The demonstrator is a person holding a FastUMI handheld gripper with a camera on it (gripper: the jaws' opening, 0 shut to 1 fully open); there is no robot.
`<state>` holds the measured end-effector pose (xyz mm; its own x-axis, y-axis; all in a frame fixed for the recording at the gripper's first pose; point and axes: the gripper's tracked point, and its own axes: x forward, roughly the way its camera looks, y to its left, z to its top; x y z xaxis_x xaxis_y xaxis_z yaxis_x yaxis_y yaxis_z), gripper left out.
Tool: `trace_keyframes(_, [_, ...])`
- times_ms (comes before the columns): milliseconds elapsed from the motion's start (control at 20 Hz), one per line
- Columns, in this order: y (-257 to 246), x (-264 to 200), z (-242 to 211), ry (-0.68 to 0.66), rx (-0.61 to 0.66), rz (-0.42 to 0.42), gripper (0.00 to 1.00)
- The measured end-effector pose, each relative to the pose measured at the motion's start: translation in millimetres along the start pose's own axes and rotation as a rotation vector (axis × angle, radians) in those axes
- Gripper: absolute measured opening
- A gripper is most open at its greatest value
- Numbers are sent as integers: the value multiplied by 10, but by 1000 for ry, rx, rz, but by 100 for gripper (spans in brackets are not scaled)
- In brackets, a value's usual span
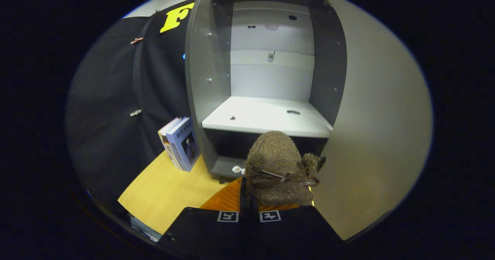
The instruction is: Open the shoe cabinet door, grab the shoes and put them into the shoe cabinet, then close the shoe cabinet door.
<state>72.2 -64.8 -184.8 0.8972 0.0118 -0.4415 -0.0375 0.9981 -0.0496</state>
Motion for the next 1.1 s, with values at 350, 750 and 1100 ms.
trace_keyframes(350, [46, 342, 872, -61, 8, -62, 5])
trace_keyframes(750, [-106, 1164, 1319, 1, 60, -107, 5])
trace_keyframes(1100, [-214, 2025, 1684, 24, 57, -142, 5])
